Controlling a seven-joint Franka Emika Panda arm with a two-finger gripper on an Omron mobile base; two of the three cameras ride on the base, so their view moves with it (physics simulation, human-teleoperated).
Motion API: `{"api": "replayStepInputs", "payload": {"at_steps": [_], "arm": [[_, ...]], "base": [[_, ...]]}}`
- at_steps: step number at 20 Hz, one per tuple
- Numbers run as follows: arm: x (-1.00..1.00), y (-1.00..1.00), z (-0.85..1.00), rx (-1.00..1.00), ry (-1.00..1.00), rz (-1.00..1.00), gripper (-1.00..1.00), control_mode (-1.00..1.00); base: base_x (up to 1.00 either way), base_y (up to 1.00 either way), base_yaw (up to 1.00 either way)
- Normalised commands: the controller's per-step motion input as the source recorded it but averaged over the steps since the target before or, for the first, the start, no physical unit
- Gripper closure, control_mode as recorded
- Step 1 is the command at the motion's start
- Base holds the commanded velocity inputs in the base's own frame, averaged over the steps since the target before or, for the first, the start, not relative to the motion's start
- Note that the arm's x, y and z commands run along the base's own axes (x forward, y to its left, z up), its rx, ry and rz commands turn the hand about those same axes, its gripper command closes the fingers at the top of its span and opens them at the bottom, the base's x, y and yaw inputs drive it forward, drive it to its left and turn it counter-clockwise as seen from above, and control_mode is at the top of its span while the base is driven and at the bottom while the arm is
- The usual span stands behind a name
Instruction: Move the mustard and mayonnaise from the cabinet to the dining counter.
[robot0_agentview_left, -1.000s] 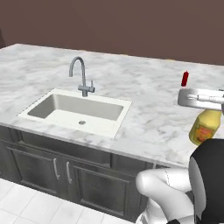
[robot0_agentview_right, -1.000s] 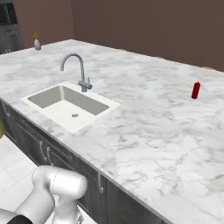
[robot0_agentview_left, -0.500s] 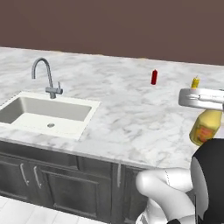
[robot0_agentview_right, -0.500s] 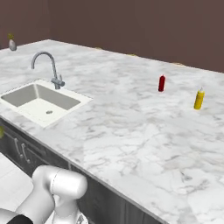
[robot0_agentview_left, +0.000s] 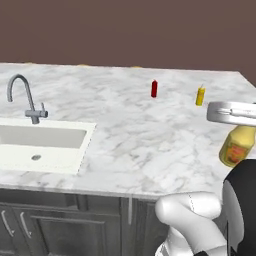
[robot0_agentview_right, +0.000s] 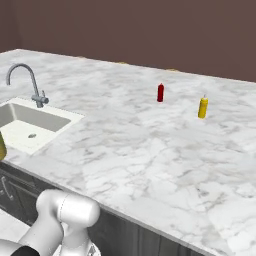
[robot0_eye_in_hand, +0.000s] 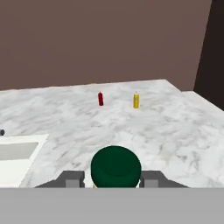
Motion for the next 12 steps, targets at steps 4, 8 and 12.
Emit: {"api": "replayStepInputs", "payload": {"at_steps": [4, 8, 12], "arm": [[0.0, 0.0, 0.0, 0.0, 0.0, 0.0, 1.0, 1.0], [0.19, 0.0, 0.0, 0.01, 0.03, -0.15, 1.0, -1.0], [0.33, -0.02, 0.0, 0.03, 0.05, -0.26, 1.0, -1.0]], "base": [[0.45, 0.0, -0.33], [0.22, 0.0, -0.15], [0.0, 0.0, 0.0]]}}
